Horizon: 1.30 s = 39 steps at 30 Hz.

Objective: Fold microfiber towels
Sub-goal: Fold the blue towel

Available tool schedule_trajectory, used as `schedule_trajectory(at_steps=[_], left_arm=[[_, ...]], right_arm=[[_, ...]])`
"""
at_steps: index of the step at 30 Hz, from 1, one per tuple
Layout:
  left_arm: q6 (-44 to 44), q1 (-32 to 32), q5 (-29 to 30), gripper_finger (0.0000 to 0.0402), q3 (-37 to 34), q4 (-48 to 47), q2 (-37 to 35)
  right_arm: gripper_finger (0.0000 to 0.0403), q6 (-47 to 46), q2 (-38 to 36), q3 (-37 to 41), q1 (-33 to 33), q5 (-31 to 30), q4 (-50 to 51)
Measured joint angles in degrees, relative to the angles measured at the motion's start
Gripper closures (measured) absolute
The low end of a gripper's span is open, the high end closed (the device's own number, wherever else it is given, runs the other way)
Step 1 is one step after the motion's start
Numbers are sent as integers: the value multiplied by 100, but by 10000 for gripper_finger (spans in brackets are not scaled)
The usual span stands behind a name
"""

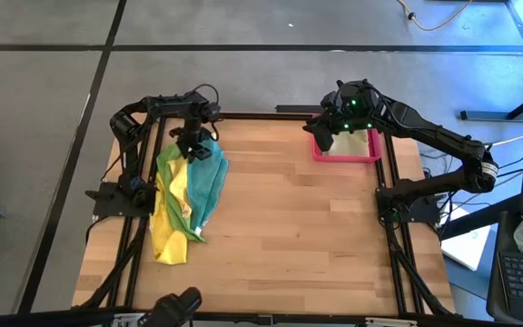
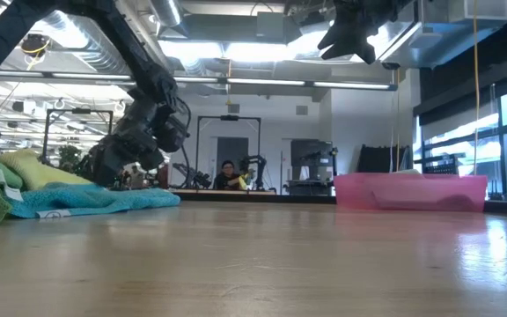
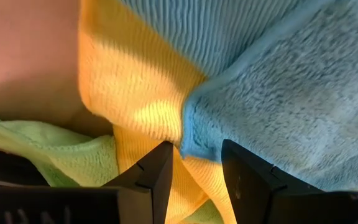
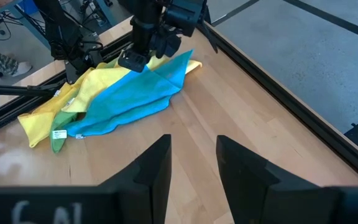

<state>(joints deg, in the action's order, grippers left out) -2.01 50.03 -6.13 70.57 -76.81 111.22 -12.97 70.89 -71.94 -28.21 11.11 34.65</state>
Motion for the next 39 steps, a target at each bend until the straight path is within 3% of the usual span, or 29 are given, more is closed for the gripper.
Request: schedule_trajectory(at_steps=[32, 39], left_arm=[[7, -371, 5, 273, 137, 14, 0], [-93, -371, 335, 273, 166, 12, 0]], right_arm=[[273, 11, 0, 0, -1, -7, -13], [273, 17, 0, 0, -2, -7, -13]])
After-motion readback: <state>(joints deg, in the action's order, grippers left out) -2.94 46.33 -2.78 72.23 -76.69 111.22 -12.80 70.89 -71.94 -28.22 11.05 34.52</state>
